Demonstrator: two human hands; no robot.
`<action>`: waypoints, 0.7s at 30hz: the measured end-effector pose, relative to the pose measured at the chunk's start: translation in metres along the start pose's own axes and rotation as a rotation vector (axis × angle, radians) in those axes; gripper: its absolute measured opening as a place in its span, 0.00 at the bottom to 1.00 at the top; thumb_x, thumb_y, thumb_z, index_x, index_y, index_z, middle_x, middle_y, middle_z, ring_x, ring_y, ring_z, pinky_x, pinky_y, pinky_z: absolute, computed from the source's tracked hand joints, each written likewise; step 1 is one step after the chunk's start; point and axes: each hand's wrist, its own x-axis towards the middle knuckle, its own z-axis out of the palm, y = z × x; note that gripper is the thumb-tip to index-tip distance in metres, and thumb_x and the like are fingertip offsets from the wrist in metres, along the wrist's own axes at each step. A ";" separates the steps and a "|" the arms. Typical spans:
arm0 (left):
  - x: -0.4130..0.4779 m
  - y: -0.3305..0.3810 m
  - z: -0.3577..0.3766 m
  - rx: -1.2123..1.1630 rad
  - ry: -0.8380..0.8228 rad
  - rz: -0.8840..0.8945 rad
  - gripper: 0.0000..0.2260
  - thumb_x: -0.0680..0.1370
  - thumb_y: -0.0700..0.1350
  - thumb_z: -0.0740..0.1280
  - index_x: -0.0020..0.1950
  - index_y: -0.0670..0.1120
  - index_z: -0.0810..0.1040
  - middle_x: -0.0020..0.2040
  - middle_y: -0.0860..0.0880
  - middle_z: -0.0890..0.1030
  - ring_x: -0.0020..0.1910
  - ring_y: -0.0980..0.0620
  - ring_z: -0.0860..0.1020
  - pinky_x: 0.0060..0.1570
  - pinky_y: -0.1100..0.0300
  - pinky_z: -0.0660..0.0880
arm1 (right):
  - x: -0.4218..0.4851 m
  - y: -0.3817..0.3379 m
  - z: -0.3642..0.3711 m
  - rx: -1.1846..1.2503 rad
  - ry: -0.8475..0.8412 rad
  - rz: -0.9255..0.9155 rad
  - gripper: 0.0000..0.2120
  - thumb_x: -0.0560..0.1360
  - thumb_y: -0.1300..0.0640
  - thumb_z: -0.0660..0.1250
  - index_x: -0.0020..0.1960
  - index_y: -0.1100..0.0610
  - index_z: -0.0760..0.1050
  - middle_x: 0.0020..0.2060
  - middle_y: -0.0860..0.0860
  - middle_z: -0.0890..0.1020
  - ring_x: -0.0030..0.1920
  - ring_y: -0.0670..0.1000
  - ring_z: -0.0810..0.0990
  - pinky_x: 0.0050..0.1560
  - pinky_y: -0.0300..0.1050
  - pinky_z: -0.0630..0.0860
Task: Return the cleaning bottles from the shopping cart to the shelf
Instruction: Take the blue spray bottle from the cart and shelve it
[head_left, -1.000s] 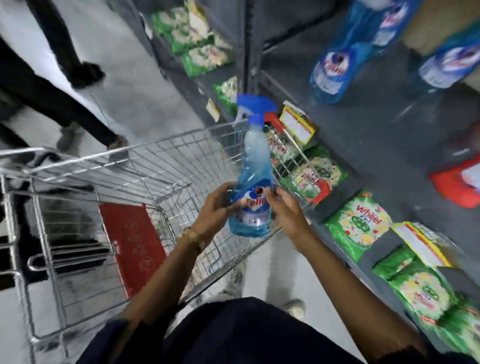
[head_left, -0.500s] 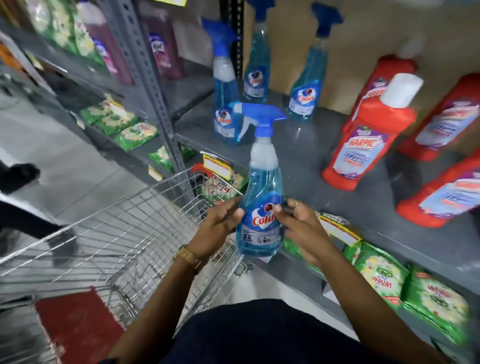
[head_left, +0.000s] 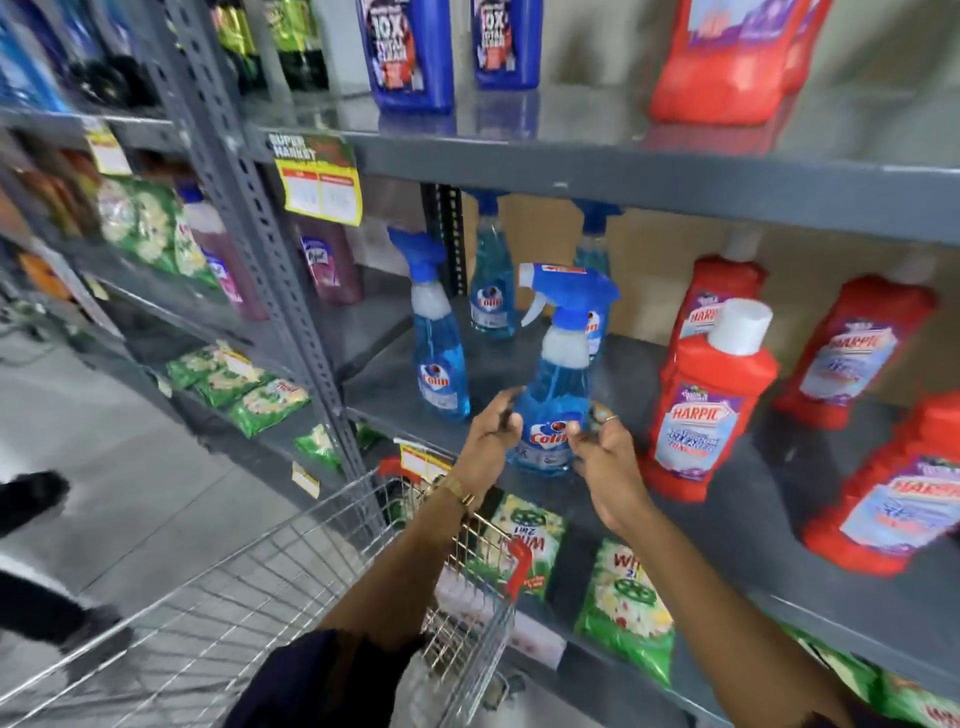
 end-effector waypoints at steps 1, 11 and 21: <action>0.008 -0.003 0.001 0.001 0.007 -0.001 0.19 0.79 0.28 0.52 0.69 0.39 0.65 0.57 0.44 0.74 0.58 0.50 0.73 0.48 0.71 0.77 | 0.005 0.001 0.000 -0.019 0.019 -0.017 0.11 0.78 0.66 0.61 0.56 0.54 0.72 0.55 0.58 0.80 0.55 0.56 0.80 0.59 0.58 0.77; 0.050 -0.033 0.002 -0.063 0.137 0.035 0.13 0.82 0.36 0.54 0.63 0.48 0.68 0.63 0.42 0.73 0.56 0.51 0.76 0.49 0.71 0.78 | 0.039 0.011 0.002 -0.293 0.111 -0.089 0.16 0.78 0.62 0.63 0.65 0.62 0.70 0.60 0.61 0.79 0.60 0.59 0.78 0.62 0.62 0.75; 0.018 -0.043 0.017 0.109 0.270 0.057 0.21 0.82 0.44 0.55 0.75 0.46 0.58 0.74 0.47 0.63 0.70 0.55 0.64 0.66 0.64 0.66 | 0.007 0.018 -0.012 -0.363 0.076 -0.126 0.26 0.77 0.58 0.66 0.72 0.61 0.63 0.70 0.56 0.71 0.70 0.52 0.70 0.71 0.49 0.67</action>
